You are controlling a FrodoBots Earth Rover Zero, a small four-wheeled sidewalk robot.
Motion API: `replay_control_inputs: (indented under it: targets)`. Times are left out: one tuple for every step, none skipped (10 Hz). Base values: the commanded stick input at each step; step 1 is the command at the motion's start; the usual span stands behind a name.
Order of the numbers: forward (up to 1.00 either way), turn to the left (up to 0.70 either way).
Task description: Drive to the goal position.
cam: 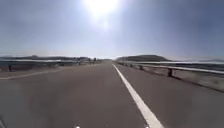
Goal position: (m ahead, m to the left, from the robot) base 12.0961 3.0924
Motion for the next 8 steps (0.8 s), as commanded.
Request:
replay_control_inputs:
  targets:
    - [0.85, 0.0]
    - [0.85, 0.0]
    - [0.85, 0.0]
    - [0.85, 0.0]
    - [0.85, 0.0]
    - [0.85, 0.0]
    - [0.85, 0.0]
    - [0.85, 0.0]
